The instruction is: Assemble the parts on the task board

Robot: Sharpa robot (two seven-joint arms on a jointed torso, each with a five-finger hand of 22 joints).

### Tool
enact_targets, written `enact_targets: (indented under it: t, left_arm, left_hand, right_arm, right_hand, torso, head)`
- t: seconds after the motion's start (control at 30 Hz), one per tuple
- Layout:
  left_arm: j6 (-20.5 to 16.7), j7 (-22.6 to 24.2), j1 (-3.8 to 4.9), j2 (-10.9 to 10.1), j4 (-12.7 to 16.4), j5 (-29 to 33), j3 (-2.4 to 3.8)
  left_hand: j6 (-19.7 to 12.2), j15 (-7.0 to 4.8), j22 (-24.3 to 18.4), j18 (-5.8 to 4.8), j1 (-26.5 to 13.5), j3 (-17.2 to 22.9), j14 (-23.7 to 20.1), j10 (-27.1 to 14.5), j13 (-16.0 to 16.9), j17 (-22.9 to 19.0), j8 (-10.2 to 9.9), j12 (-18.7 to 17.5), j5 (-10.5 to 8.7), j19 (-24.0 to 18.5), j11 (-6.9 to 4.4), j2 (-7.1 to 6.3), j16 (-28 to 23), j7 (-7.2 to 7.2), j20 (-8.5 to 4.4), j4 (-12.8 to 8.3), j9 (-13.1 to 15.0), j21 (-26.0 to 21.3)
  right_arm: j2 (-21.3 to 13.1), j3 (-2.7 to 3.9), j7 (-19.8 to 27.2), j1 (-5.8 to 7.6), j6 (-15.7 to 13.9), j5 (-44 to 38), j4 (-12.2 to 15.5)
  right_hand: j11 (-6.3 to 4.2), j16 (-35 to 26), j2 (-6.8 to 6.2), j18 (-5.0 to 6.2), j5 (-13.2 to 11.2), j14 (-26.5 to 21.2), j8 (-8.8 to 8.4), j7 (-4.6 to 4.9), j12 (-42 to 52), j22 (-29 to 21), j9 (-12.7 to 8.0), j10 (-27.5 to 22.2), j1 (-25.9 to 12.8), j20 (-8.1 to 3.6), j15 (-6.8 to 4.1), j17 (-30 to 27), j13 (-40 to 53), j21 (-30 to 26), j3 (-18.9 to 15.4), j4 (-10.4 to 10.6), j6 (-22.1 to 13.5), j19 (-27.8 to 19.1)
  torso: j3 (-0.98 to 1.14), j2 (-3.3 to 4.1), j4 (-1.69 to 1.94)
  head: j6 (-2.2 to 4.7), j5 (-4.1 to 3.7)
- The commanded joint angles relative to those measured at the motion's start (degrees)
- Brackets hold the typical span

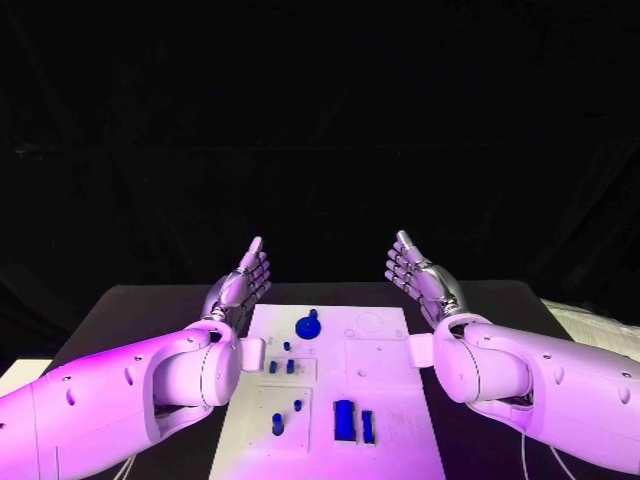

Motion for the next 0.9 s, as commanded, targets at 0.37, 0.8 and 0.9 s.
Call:
enact_targets:
  t: [0.37, 0.8, 0.9]
  left_arm:
    - [-6.7, 3.1, -0.06, -0.2, 1.1, -3.8, 0.18]
    - [-6.7, 3.1, -0.06, -0.2, 1.1, -3.8, 0.18]
    - [-6.7, 3.1, -0.06, -0.2, 1.1, -3.8, 0.18]
  left_hand:
    - [-11.0, -0.28, -8.5, -4.73, -15.5, -4.0, -11.0, -11.9, -0.1, -0.2, -0.4, -0.3, -0.38, -9.2, -0.52, 0.07, -1.3, -1.13, -3.73, 0.0, -0.1, -0.4]
    - [-14.5, -0.28, -8.5, -4.73, -20.6, -4.0, -14.5, -15.8, -0.1, -0.2, -0.4, -0.3, -0.38, -12.1, -0.52, 0.07, -1.3, -1.13, -3.73, 0.0, -0.1, -0.4]
    - [-15.2, -0.28, -8.5, -4.73, -21.3, -4.0, -15.1, -16.4, -0.1, -0.2, -0.4, -0.3, -0.38, -12.6, -0.52, 0.07, -1.3, -1.13, -3.73, 0.0, -0.1, -0.4]
  right_arm:
    - [-0.1, -0.13, 3.2, 0.2, -4.8, 3.2, 0.5]
    - [-0.1, -0.13, 3.2, 0.2, -4.8, 3.2, 0.5]
    - [-0.1, -0.13, 3.2, 0.2, -4.8, 3.2, 0.5]
  right_hand:
    - [-0.41, -0.4, 0.02, -3.01, -1.5, -12.5, -0.41, -1.54, -0.4, -1.9, -0.3, -12.2, -15.5, -2.03, -0.11, -0.2, -0.1, -5.5, -2.8, -0.1, -10.6, -10.6]
    - [-0.41, -0.4, 0.02, -3.01, -1.5, -16.5, -0.41, -1.54, -0.4, -1.9, -0.3, -16.1, -20.5, -2.03, -0.11, -0.2, -0.1, -5.5, -2.8, -0.1, -14.0, -13.9]
    - [-0.41, -0.4, 0.02, -3.01, -1.5, -17.6, -0.41, -1.54, -0.4, -1.9, -0.3, -17.1, -21.8, -2.03, -0.11, -0.2, -0.1, -5.5, -2.8, -0.1, -14.8, -14.9]
  torso:
    - [0.05, 0.06, 0.06]
    - [0.05, 0.06, 0.06]
    - [0.05, 0.06, 0.06]
  head:
    - [0.04, 0.0]
    - [0.04, 0.0]
    - [0.04, 0.0]
